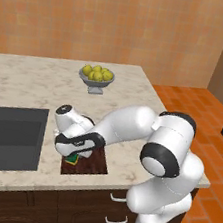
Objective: Pick up the sponge from the counter and clean the cutting board by briefly scrubbing or pressing down on the cutting board. Once finished, release the sponge.
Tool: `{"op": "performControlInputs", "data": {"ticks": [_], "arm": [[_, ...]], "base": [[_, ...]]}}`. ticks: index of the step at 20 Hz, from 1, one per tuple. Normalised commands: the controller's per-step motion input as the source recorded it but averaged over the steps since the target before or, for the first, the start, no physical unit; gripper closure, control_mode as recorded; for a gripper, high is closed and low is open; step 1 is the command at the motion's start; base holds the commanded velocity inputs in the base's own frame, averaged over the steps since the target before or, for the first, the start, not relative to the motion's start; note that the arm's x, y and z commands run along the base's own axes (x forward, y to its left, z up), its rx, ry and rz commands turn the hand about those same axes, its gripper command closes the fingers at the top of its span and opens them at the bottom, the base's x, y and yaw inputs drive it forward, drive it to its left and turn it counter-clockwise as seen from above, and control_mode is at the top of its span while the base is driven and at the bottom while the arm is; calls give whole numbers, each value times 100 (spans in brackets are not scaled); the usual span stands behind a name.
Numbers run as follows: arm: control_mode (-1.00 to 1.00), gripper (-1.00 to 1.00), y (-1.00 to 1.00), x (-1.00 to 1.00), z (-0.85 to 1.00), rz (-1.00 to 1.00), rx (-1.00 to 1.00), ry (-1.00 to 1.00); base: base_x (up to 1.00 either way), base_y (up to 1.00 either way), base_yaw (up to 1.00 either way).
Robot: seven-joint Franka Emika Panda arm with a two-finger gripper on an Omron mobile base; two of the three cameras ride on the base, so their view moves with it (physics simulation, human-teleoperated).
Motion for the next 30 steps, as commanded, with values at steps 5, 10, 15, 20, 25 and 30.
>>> {"op": "performControlInputs", "data": {"ticks": [5, 10, 15, 20, 25, 30], "arm": [[-100, 100, -2, -1, -21, 15, 3, -9], [-100, 100, 1, 0, -19, 9, 0, 2], [-100, 100, 14, 10, -26, 2, 0, 0], [-100, 100, 11, 1, -57, 1, 0, 0], [-100, 100, 4, 0, -64, 1, 0, 0], [-100, 100, -6, 15, -42, 0, 0, -2]], "base": [[0, 0, 0], [0, 0, 0], [0, 0, 0], [0, 0, 0], [0, 0, 0], [0, 0, 0]]}}
